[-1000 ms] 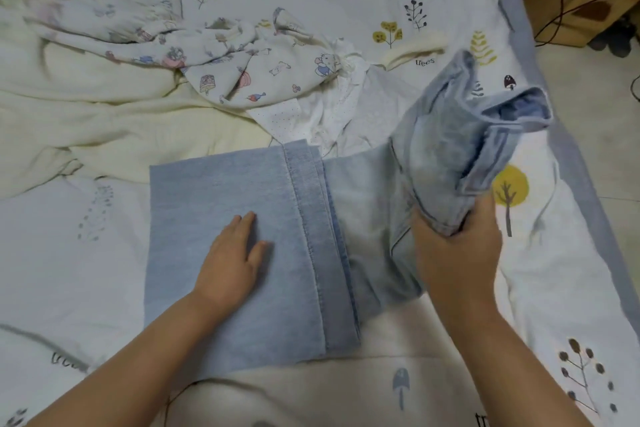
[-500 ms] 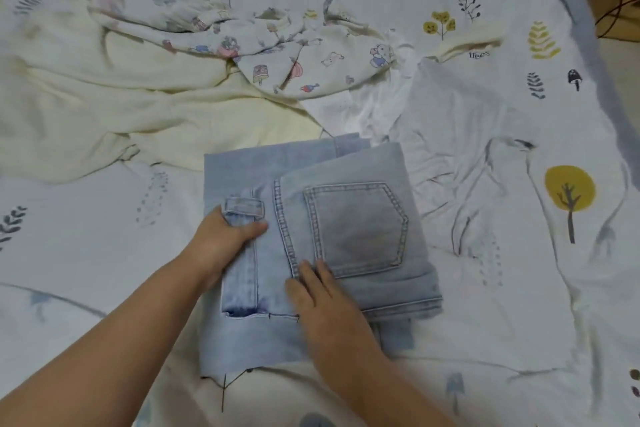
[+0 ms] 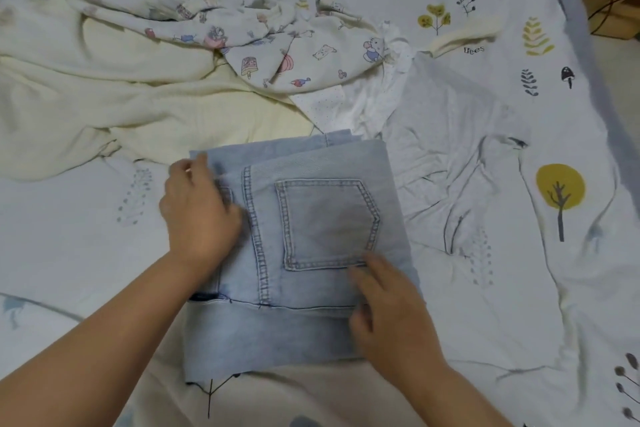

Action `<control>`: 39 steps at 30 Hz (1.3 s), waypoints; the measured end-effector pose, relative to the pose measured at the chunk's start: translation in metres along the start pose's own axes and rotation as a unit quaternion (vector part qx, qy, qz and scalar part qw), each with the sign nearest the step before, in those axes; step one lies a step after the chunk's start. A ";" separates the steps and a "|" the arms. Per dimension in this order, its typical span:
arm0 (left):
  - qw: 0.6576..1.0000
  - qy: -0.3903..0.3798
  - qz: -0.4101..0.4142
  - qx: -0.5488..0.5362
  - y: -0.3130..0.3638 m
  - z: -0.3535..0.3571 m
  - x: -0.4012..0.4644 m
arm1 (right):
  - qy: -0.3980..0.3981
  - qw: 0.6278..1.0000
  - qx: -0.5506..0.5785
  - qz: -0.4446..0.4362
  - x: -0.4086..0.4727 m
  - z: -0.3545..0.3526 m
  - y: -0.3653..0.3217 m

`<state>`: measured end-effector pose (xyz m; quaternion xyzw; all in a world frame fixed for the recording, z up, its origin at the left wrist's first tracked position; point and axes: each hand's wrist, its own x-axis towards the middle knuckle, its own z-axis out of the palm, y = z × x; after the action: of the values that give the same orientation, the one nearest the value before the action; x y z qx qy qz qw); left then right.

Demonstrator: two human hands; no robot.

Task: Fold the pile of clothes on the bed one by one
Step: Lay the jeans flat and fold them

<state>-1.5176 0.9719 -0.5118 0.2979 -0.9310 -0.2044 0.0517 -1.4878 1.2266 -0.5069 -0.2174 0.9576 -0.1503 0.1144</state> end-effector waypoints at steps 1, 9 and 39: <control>0.998 0.008 0.054 0.014 0.011 0.002 0.001 | 0.029 0.998 0.053 0.032 0.002 -0.005 0.007; 0.972 -0.097 0.195 0.083 0.088 0.051 0.030 | -0.030 0.942 0.164 0.292 0.022 0.005 0.032; 0.997 -0.011 -0.011 0.077 -0.028 0.012 -0.038 | 0.003 0.982 0.096 0.165 0.041 0.009 0.021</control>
<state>-1.4747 0.9773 -0.5333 0.3093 -0.9411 -0.1357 0.0157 -1.5296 1.2239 -0.5282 -0.0435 0.9618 -0.2215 0.1550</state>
